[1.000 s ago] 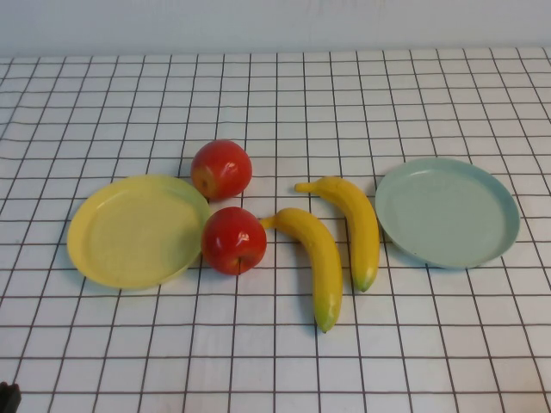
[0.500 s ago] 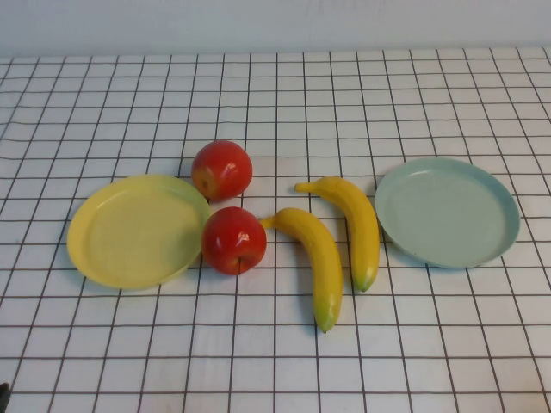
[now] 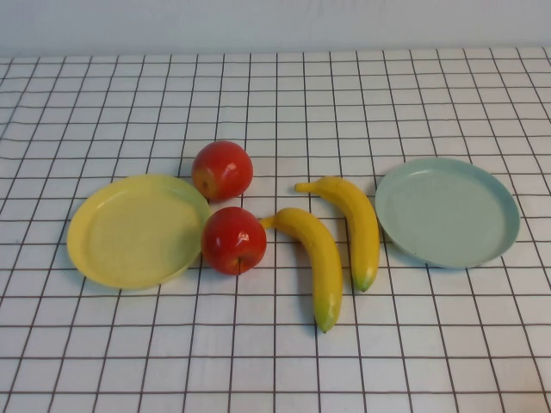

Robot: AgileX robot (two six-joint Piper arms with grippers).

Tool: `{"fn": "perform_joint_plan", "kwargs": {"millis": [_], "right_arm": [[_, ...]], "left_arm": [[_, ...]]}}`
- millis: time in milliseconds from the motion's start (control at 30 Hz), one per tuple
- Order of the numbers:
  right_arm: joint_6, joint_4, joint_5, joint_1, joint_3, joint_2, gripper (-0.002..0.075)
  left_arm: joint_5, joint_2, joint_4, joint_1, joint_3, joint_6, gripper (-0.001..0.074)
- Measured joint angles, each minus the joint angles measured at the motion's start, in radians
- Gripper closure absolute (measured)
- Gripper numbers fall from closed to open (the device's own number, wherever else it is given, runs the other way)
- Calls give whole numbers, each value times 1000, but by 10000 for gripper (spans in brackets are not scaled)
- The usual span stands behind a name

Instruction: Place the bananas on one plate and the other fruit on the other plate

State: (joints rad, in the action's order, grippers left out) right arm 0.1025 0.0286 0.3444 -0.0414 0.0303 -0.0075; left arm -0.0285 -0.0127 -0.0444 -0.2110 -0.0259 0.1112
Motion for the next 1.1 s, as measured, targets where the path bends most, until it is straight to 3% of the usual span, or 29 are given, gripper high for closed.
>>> {"fn": "perform_joint_plan", "kwargs": {"millis": [233,367,567,633,733,833,933,1100], "right_arm": [[0,0,0,0,0,0,741],[0,0,0,0,0,0,741],[0,0,0,0,0,0,741],[0,0,0,0,0,0,741],[0,0,0,0,0,0,741],[0,0,0,0,0,0,741],[0,0,0,0,0,0,741],[0,0,0,0,0,0,741]], "left_arm": [[419,0,66,0,0,216,735],[532,0,75,0,0,266,734],[555,0,68,0,0,406,734],[492,0,44,0,0,452,734],[120,-2,-20,0,79,509,734],[-191,45,-69,0,196,441,734],[-326,157,-81,0,314,286,734],[-401,398,-17,0,494,35,734]]}}
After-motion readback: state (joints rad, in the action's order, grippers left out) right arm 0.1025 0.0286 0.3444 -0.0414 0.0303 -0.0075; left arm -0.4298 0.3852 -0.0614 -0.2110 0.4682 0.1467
